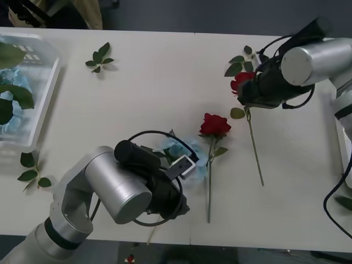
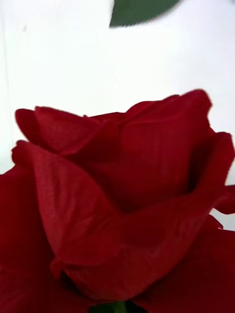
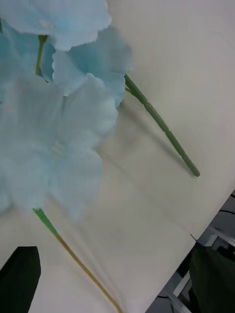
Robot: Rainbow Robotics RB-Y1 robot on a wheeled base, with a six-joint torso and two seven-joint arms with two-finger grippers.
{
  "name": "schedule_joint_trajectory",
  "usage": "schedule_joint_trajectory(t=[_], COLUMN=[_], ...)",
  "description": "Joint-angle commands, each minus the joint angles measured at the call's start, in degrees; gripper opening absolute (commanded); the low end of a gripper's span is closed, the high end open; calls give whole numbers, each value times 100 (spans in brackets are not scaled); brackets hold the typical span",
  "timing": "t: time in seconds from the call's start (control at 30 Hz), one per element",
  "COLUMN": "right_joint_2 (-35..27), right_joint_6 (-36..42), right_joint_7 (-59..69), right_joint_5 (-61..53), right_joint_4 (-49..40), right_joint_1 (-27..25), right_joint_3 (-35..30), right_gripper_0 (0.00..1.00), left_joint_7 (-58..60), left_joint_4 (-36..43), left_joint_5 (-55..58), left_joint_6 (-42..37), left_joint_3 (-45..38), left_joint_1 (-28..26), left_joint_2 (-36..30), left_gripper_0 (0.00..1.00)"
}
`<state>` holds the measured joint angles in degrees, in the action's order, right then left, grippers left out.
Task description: Put the red flowers into the right box and the blue flowers into the left box
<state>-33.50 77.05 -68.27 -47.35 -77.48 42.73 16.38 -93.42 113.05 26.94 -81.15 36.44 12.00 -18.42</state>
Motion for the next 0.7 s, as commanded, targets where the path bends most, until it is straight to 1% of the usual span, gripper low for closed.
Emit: schedule_joint_trajectory(t=[0.03, 0.17, 0.27, 0.3, 0.43, 0.53, 0.7], right_joint_2=[-262, -544, -851, -904, -1378, -1607, -2020], right_joint_6=[609, 1312, 1488, 1488, 1330, 1101, 618], right_joint_7=[-28, -125, -415, -512, -1144, -1487, -2138], right_joint_5=[59, 94, 138, 156, 332, 516, 648], right_joint_4=[-513, -759, -795, -786, -531, -329, 418], right_joint_1=[78, 69, 69, 78, 78, 78, 86], right_joint_3=[-496, -1050, -1225, -1234, -1252, -1252, -1357], right_gripper_0=[0, 0, 0, 0, 0, 0, 0], left_joint_7=[227, 218, 218, 210, 210, 210, 218], left_joint_4=[-353, -758, -872, -881, -969, -1118, -1338], left_joint_5=[13, -31, -57, -57, -119, -163, -277], left_joint_6=[416, 547, 653, 670, 714, 723, 925], left_joint_3=[-14, 73, 73, 82, 214, 346, 574], left_joint_1=[65, 347, 417, 426, 584, 742, 865], left_joint_2=[-21, 14, 23, 23, 14, 14, 14], left_gripper_0=[89, 88, 88, 89, 79, 76, 73])
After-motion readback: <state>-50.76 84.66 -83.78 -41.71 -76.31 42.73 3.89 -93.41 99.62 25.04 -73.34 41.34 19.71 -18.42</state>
